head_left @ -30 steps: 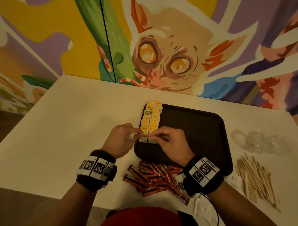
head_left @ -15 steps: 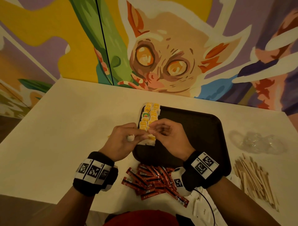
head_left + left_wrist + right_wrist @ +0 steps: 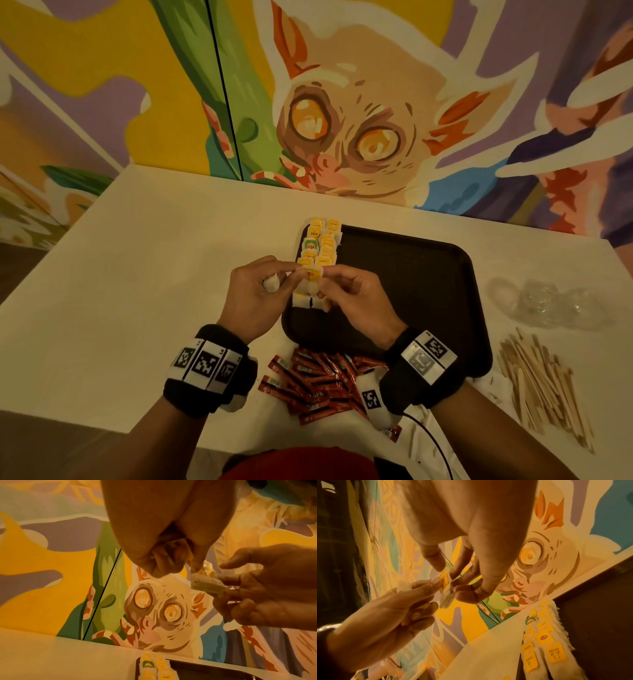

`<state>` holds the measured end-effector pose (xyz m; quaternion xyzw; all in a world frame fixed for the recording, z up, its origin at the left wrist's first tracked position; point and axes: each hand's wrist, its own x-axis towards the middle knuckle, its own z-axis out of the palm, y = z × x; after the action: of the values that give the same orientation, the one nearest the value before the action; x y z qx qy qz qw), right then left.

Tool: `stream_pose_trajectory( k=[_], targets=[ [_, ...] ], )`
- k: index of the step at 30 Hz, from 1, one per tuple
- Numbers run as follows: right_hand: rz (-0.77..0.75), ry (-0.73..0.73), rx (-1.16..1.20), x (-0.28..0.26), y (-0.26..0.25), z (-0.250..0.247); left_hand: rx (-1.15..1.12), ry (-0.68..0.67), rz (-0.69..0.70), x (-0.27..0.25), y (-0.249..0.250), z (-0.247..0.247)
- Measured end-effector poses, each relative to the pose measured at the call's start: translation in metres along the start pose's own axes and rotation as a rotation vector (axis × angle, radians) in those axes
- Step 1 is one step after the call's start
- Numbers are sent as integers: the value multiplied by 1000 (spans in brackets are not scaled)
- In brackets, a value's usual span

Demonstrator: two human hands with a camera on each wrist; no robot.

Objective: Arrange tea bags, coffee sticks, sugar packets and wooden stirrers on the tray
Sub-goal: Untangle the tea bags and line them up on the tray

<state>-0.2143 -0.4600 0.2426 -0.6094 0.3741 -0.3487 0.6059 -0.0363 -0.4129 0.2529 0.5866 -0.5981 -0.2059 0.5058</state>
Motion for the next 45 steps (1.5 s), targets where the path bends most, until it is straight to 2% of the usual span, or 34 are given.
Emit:
stream_pose_trajectory(
  k=[7,13,20,24,29,38,42,45],
  targets=[
    [44,66,-129,7,19,11,17,15,-145,-5,-10,3],
    [274,112,-321,27,62,10,32,77,-327,-12,-25,-1],
    [498,106,-491,47,99,22,43,52,-386,-19,-28,-8],
    [571,131,-609,57,113,37,52,44,-393,-21,-35,-11],
    [656,147,-650,63,118,36,85,31,-384,-22,-42,-16],
    [588,165,-669,58,118,34,16,-24,-489,-19,-45,-10],
    [519,206,-608,54,109,34,-282,-28,-690,-15,-39,-6],
    [401,234,-533,47,95,33,-526,-17,-789,-14,-36,-7]
  ],
)
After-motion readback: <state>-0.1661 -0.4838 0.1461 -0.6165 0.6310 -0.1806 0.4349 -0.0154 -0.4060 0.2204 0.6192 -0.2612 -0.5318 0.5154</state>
